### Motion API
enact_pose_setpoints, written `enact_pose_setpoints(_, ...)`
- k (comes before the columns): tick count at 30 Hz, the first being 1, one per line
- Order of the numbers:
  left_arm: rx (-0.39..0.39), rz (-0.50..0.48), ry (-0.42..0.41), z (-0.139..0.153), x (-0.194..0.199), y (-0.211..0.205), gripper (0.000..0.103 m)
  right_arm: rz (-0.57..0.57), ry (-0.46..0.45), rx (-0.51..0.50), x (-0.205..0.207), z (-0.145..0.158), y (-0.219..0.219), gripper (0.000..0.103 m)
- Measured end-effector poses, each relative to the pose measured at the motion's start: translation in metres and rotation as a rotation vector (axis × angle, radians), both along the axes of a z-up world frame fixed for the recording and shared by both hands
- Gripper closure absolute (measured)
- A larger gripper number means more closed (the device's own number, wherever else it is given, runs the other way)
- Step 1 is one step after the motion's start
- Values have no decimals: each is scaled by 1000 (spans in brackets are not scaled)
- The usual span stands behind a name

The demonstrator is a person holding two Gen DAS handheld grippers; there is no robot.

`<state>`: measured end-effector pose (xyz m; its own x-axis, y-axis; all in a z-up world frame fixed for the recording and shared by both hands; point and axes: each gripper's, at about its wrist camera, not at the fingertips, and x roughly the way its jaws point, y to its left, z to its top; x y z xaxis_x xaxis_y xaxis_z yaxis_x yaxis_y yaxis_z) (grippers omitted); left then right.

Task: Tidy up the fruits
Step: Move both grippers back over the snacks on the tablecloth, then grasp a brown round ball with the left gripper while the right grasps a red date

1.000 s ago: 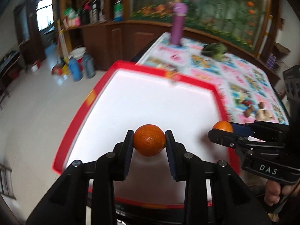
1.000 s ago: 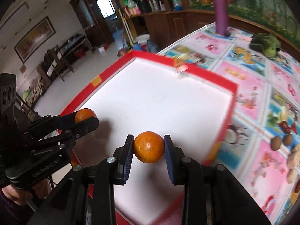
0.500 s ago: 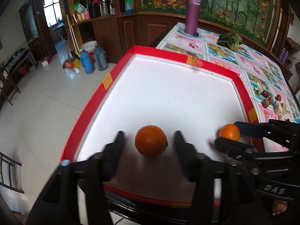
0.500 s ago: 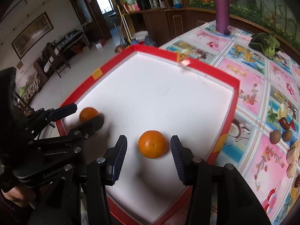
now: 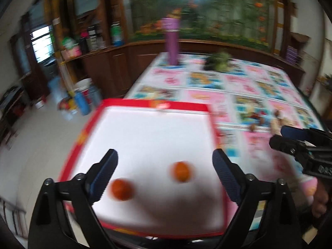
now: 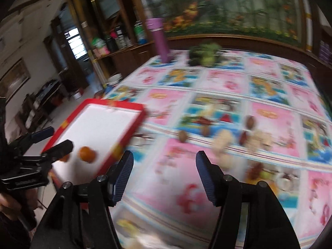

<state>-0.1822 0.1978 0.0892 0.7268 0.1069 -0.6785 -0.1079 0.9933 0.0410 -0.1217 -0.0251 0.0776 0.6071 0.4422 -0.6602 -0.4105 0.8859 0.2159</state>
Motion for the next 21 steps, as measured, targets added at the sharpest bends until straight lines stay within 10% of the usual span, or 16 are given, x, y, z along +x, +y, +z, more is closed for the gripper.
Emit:
enact_pose_setpoints(15, 30, -241, 176, -46, 108, -118, 8, -205, 113, -69, 33, -39, -95, 43)
enact_pose_setpoints(21, 21, -232, 213, -59, 129, -117, 21, -171, 164, -104, 46, -52, -81, 73)
